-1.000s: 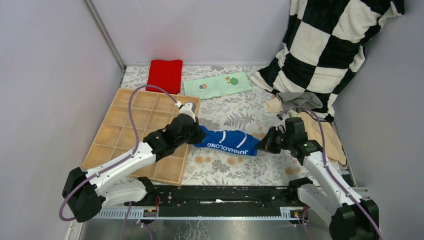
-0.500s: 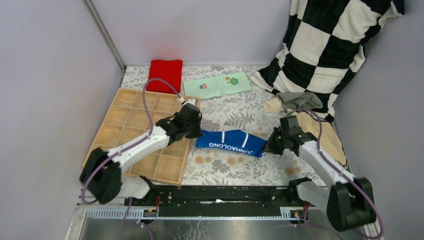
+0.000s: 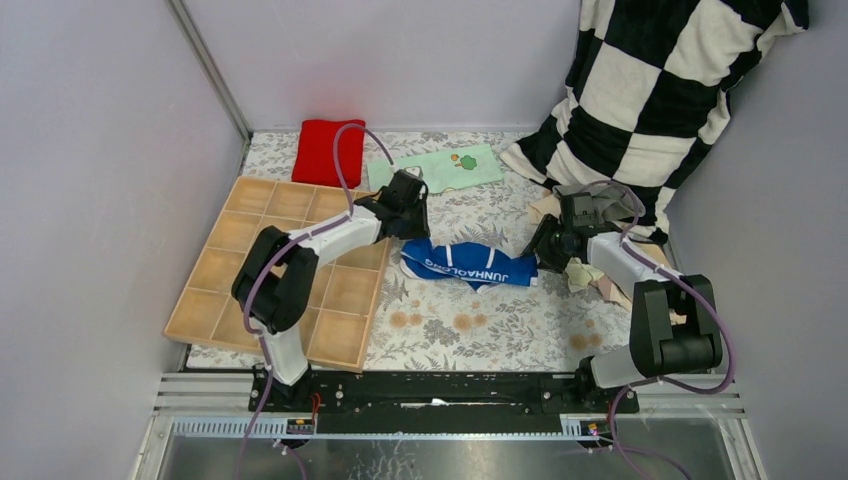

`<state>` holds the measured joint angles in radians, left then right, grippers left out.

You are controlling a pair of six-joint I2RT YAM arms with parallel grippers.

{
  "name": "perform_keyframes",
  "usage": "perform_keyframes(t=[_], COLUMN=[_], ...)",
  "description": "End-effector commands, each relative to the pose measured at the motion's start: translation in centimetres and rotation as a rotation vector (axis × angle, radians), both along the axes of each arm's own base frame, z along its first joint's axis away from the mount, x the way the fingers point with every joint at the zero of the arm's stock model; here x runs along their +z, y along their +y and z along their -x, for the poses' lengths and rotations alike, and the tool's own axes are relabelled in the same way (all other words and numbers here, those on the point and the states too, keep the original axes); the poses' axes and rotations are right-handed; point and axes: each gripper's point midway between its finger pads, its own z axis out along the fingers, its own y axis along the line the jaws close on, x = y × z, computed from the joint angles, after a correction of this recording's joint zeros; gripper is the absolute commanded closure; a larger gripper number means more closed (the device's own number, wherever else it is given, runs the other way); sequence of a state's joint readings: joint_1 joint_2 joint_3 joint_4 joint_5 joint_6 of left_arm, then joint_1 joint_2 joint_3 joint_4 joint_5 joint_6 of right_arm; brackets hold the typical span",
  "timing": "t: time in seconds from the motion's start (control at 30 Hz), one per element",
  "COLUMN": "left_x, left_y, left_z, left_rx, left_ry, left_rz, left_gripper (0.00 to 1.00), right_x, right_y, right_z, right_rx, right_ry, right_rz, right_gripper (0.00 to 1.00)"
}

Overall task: Roll the underwear
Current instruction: Flatten out the underwear at the center of the board.

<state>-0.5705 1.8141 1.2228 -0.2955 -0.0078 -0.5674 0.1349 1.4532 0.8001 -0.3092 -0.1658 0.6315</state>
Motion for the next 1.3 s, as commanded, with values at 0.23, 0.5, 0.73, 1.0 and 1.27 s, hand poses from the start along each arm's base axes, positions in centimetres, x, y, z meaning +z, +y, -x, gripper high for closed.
perform_keyframes(t=[0.23,0.5,0.73,1.0,1.27], left_x=[5.3,5.0,1.2,-1.0,-2.7], left_y=[2.1,3.5,3.4,2.5,6.6], left_z=[0.0,5.0,8.7,9.7,8.8], left_rx=[-0.039,-0.047,-0.060,-0.043,0.119], left_ry=[-0.140,-0.127,-0.043,-0.022,-0.034], left_rz=[0.085,0.158,0.169,0.083,-0.093], left_gripper=[0.08,0.03,0.11,0.17,0.11], right_x=[2.3,1.9,0.9,0.7,0.7], right_y=[0.1,0.7,1.2,1.5,1.4], right_z=[1.7,5.2,6.4,6.5,6.6], right_rx=[0.134,0.133,0.140,0.143,0.147], right_ry=[-0.094,-0.098,-0.081,-0.080,-0.082], right_rz=[-0.008,-0.073,-0.113,-0.129,-0.127], right_gripper=[0.30,0.26,0.30,0.37,0.37])
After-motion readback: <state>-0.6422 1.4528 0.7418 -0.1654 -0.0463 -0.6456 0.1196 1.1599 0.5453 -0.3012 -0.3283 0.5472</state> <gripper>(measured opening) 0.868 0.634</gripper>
